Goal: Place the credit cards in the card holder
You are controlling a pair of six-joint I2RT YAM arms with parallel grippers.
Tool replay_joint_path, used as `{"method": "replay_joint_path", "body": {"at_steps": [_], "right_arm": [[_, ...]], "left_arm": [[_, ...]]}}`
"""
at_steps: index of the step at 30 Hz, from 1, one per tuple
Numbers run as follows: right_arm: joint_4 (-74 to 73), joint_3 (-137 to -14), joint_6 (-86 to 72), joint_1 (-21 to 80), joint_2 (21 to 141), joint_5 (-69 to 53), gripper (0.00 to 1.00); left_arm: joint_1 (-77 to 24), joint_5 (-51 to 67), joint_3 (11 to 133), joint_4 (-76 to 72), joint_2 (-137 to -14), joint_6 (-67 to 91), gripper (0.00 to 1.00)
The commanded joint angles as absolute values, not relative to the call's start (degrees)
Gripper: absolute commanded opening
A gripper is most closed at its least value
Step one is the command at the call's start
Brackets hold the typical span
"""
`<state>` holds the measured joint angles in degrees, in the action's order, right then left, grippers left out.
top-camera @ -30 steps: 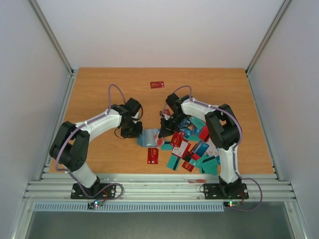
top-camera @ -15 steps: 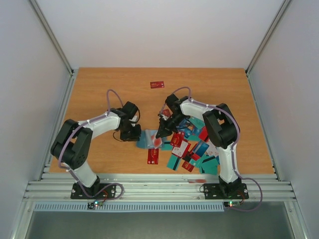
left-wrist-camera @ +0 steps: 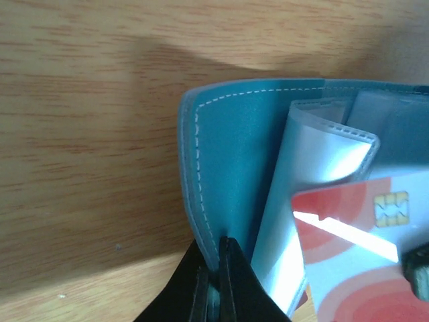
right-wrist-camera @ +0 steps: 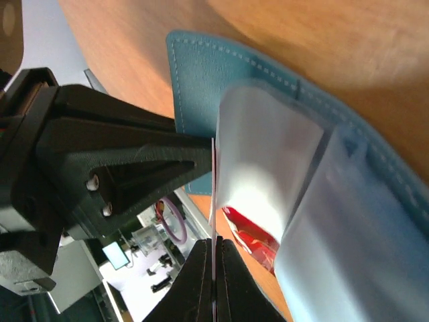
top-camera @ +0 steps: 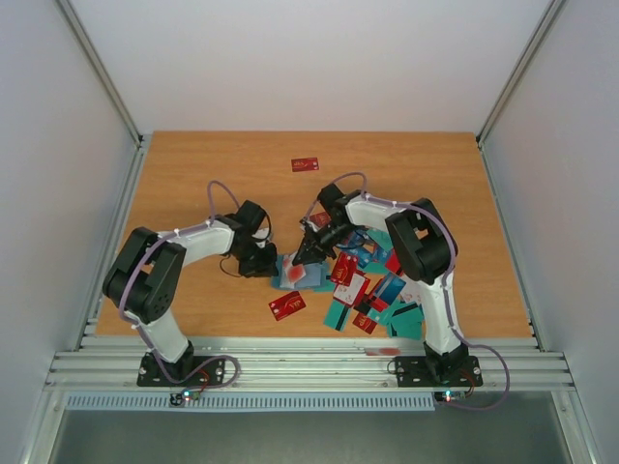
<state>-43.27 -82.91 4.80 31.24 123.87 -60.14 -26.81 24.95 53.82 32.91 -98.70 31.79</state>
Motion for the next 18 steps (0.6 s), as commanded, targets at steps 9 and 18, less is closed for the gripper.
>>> {"method": "replay_joint_path", "body": {"at_steps": [9,18], "right_arm": [[-39.77,-88.17,0.28,31.82,130.7,-57.66,0.01],[-36.63,-90.74,-4.28,31.79,131.72,-62.16,0.01]], "left_arm": [[-25.49,27.35,47.97,26.18,-91.97,33.63,0.17],[-25.49,27.69,45.18,26.35,-76.82,29.87,0.39]]}}
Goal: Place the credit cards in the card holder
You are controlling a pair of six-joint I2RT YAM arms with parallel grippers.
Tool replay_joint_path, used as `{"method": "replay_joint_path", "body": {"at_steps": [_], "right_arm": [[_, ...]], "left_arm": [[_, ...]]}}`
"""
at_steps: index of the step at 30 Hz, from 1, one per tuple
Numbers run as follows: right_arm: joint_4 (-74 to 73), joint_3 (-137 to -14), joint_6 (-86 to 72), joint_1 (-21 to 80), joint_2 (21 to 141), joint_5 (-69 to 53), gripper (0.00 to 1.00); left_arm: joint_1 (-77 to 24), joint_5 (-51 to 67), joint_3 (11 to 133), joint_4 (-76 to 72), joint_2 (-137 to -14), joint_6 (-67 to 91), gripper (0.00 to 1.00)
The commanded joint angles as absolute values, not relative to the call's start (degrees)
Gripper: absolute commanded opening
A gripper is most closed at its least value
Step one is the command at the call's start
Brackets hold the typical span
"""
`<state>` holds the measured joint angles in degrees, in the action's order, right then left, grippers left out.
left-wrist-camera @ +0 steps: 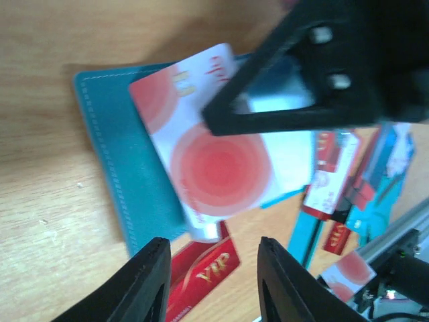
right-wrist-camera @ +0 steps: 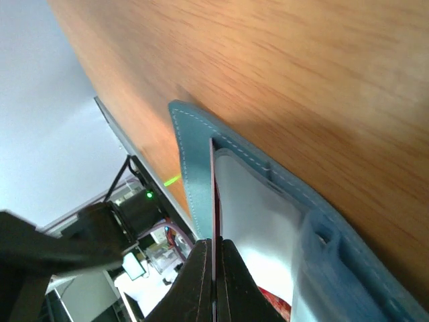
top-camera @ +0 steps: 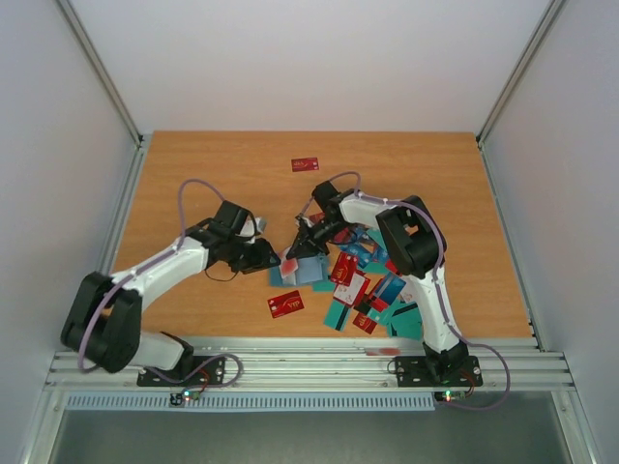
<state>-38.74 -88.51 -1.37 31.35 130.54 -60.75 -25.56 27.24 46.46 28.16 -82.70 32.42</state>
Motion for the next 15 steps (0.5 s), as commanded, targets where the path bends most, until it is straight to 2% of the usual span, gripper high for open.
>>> {"method": "replay_joint_path", "body": {"at_steps": [1,5,11,15], "right_arm": [[-36.13,-90.98,-4.8,31.81,131.54,-62.63,0.01],[-34.66,-92.45,-6.64,31.81,131.22,-64.12,0.01],[-35.46,-93.64,-7.0,31.81,132.08,-63.64,0.01],[-35.01,-94.4,-8.12,31.82,133.54,-63.45,0.01]], "left_arm": [[-25.49,27.64,44.93,26.36,-75.99,29.55,0.39],[-25.49,30.18,44.16,24.22,-76.75,27.56,0.38],[-25.53,42.05,41.81,9.47,-81.32,29.76,0.35],[-25.64,45.5,41.38,5.2,-83.58,30.27,0.35]]}}
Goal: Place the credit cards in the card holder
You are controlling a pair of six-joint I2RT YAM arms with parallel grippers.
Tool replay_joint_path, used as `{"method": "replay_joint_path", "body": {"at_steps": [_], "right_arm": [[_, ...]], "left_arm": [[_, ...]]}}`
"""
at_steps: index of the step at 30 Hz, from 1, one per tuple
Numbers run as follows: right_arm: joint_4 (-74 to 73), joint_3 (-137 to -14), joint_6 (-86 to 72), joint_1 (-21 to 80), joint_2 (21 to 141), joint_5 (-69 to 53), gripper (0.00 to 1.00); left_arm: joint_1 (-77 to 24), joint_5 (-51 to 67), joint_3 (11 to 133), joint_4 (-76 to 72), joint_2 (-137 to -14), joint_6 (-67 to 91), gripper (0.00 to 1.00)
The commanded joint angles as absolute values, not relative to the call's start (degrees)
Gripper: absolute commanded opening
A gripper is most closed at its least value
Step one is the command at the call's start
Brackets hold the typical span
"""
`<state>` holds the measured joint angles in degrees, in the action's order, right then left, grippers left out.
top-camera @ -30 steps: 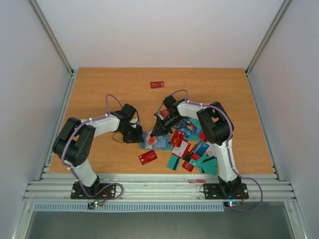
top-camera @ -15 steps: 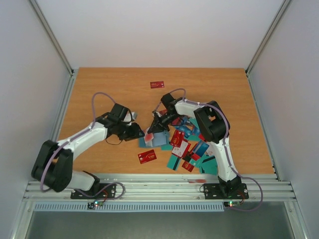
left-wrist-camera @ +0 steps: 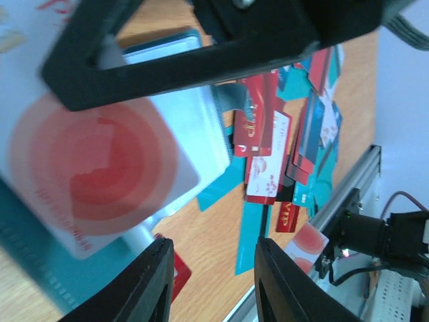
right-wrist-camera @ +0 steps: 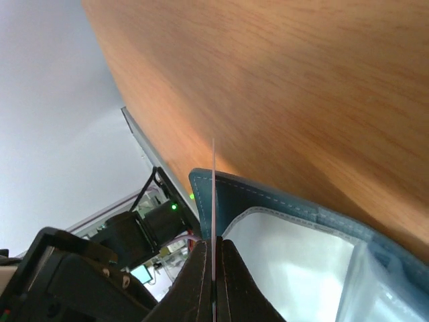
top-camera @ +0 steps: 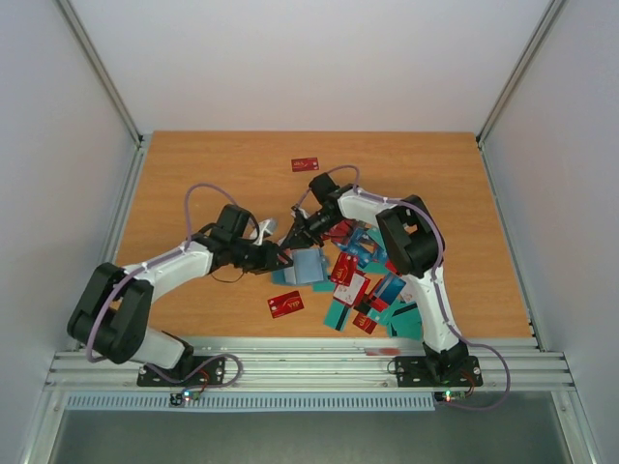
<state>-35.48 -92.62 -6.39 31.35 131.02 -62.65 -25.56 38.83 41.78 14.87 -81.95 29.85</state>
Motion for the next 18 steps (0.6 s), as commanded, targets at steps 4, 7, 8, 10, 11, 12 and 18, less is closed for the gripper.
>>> {"method": "replay_joint_path", "body": {"at_steps": [4,7,8,10,11,12,18], "right_arm": [[-34.4,-95.54,-9.42,31.83,134.74,-63.61,0.01],[-34.21,-96.27,-10.02,31.82,135.16,-63.53,0.01],[-34.14,-96.39,-10.24,31.77,135.27,-63.6,0.01],[-33.87,-96.46,-10.49,31.79,135.31,-63.79,0.01],[-33.84,-96.54,-10.48,31.81,135.3,-64.0,0.01],[-33.79,-96.51,-10.33,31.82,135.21,-64.17,0.01],[-33.83,-96.9,-9.54,31.82,134.39,-65.86,0.01]], "left_arm": [[-27.12,45.69,44.88,7.66,-84.61,28.63,0.35],[-28.21,45.27,47.26,9.65,-86.84,26.89,0.35],[-28.59,45.37,47.89,10.01,-87.96,26.26,0.34],[-29.72,45.66,49.35,10.18,-90.42,25.71,0.34],[-30.54,45.7,50.1,10.57,-91.34,25.31,0.34],[-31.33,45.44,51.07,11.47,-92.61,24.76,0.34],[-32.91,36.52,53.33,16.56,-96.83,23.58,0.27]]}}
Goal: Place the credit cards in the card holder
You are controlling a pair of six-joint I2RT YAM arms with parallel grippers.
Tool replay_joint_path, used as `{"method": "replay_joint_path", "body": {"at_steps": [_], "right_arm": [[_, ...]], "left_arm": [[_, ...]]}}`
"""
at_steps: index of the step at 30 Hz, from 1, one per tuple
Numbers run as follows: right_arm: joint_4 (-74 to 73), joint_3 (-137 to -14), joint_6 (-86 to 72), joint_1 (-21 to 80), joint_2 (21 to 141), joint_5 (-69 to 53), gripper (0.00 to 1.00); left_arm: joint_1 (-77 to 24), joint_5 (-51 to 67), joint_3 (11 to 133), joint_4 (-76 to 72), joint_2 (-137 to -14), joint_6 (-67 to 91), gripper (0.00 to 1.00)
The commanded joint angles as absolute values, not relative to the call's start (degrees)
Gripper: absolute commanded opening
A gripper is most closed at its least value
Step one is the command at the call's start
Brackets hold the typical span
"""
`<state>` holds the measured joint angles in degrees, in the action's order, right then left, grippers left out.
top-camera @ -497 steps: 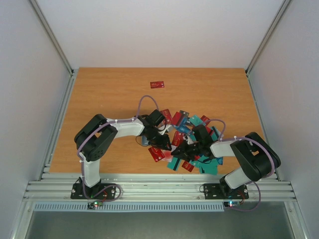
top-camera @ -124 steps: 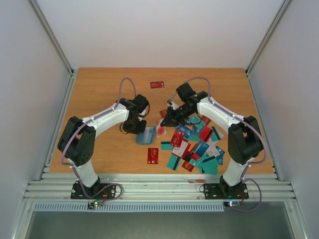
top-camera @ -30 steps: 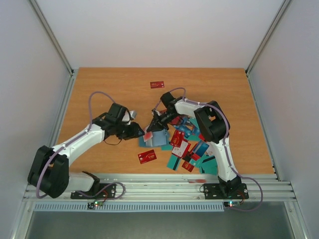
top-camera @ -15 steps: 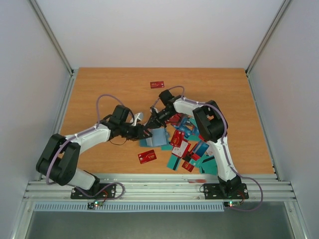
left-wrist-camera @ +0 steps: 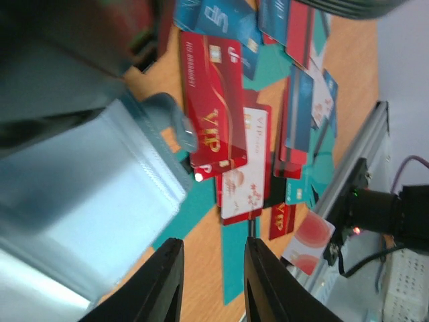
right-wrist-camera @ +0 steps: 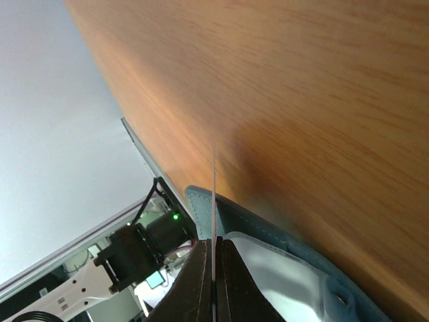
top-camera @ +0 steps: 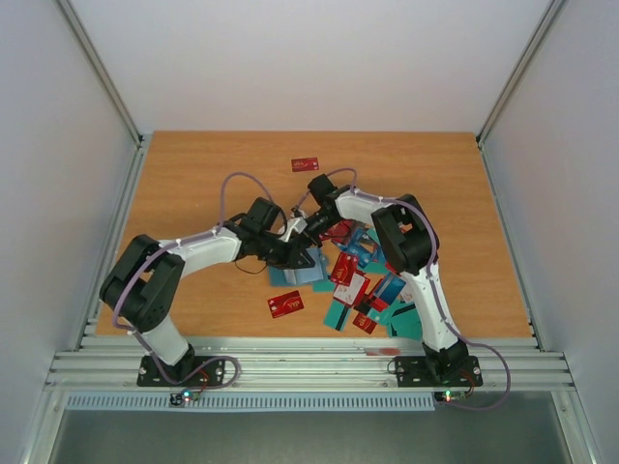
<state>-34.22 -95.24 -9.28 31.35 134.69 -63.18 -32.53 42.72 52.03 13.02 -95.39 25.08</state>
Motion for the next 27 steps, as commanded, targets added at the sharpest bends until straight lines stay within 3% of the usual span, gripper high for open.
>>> {"method": "replay_joint_path", "body": {"at_steps": [1,20,27], "right_arm": [[-33.95,-97.05,-9.38,31.81,134.06,-65.98,0.01],[-43.4,-93.62,0.65,22.7,124.16,-60.64,0.01],[-35.2,-81.35,-0.94,22.81,118.63,-62.72,0.01]], "left_arm": [[-32.95,34.25,53.49,17.92,-96.93,23.69,0.26],[-32.96,28.6,49.79,16.67,-92.51,26.29,0.22],[-32.62,25.49,47.0,15.53,-88.92,27.74,0.18]]}}
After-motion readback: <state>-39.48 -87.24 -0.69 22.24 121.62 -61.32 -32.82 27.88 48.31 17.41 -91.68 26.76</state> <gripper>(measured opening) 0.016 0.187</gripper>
